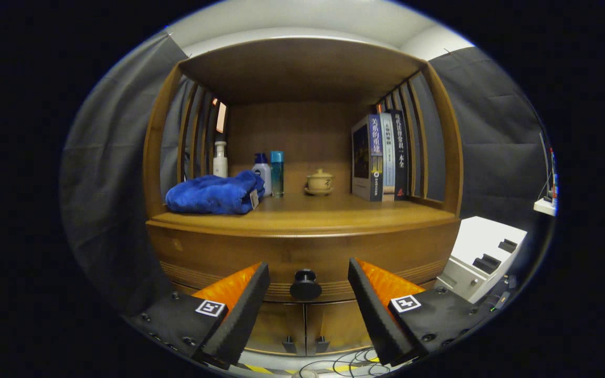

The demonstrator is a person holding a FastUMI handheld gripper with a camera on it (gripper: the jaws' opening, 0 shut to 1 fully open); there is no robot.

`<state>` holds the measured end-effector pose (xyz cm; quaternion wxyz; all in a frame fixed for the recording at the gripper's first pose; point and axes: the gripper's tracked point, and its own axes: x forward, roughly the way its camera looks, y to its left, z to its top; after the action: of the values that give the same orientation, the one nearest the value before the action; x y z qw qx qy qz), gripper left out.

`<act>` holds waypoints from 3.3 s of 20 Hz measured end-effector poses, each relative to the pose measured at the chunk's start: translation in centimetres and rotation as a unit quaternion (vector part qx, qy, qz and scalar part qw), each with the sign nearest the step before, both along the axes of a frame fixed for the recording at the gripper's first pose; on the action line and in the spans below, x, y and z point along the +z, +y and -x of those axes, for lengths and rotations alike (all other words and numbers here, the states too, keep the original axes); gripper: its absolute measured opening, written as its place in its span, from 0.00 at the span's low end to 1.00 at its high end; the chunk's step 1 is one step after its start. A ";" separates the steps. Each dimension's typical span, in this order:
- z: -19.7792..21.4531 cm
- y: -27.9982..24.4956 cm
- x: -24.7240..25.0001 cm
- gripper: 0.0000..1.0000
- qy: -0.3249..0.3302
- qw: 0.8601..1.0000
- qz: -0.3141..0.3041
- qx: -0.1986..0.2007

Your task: Pull open the drawer, take out the items inside it, and place them on the countertop above the cabinet.

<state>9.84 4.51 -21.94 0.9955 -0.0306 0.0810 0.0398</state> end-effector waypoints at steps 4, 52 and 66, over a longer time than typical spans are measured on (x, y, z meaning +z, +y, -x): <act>-1.8 -0.1 -2.2 0.98 0.016 1.000 -0.016 0.002; 7.7 -1.6 -5.1 0.33 0.095 0.995 -0.034 -0.012; 12.1 -1.6 -5.5 0.33 0.103 0.994 -0.027 -0.018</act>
<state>-2.22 2.91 -27.40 0.9828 0.0015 0.1826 0.0271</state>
